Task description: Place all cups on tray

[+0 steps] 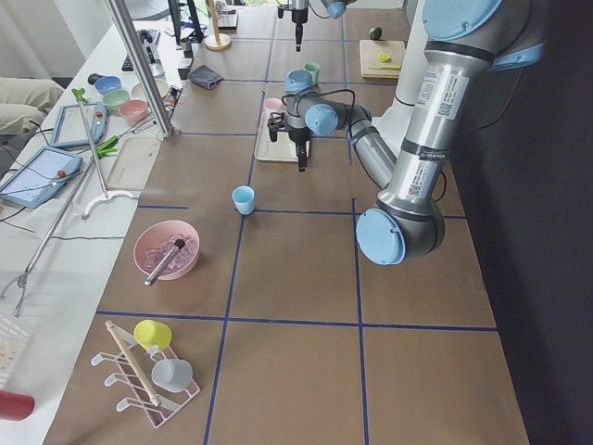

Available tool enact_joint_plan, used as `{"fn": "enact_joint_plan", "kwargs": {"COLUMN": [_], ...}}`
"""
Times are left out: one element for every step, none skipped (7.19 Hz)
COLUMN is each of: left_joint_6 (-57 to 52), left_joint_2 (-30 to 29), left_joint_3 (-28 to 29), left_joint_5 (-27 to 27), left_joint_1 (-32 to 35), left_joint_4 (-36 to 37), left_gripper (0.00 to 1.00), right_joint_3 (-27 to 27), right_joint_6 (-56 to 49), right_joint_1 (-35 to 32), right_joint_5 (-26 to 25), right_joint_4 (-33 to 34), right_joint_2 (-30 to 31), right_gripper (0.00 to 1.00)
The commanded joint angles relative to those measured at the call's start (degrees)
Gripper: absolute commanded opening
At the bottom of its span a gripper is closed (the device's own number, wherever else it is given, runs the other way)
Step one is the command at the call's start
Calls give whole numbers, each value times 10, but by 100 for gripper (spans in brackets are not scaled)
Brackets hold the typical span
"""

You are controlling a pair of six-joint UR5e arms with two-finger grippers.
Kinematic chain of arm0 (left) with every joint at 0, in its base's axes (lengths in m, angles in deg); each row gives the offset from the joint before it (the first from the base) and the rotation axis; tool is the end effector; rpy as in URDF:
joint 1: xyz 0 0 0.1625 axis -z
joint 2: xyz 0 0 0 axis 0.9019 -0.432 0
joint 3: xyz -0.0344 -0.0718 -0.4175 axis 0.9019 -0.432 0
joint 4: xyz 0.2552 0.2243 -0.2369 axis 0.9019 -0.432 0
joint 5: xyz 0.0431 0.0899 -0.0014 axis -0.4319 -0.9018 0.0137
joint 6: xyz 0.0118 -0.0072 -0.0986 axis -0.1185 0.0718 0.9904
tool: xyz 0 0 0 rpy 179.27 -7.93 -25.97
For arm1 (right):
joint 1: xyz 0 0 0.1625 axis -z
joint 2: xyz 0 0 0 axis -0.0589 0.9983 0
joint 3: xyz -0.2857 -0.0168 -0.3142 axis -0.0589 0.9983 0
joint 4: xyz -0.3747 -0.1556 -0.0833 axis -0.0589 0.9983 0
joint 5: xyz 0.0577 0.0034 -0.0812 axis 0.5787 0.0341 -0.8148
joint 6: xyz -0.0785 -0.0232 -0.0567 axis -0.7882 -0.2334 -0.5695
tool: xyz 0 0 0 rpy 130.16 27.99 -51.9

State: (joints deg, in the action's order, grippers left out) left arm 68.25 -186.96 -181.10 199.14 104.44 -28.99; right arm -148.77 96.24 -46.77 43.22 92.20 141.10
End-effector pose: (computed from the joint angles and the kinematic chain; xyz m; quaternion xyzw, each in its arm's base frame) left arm 0.3560 -0.4140 0.2978 -0.0265 0.3842 -0.0673 0.9204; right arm -0.2423 -0.4146 0.4513 0.0383 -0.4239 0.0128 0.9048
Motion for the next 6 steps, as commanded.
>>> {"fn": "enact_joint_plan", "kwargs": {"left_joint_6": [-1,3,3,3,3,3], "left_joint_2": [2,2,2,2,2,2], "left_joint_3": [0,0,0,0,0,0], "left_joint_5": [0,-1,-1,-1,-1,-1], "left_joint_1": [0,0,0,0,0,0], "left_joint_4": [0,0,0,0,0,0], "left_gripper": [100,100,100,100,100,100], "right_joint_3": [-2,-2,-2,1,6,8], "right_joint_6": [49,49,48,50,50,49], "right_joint_1": [65,78,88,103,106,109], "right_joint_5": [-52,-53,-53,-55,-59,-58], "right_joint_4": [-42,-42,-42,-42,-42,-42], "right_joint_2": [32,40,45,43,39,36], "right_gripper": [99,99,99,99,96,39]}}
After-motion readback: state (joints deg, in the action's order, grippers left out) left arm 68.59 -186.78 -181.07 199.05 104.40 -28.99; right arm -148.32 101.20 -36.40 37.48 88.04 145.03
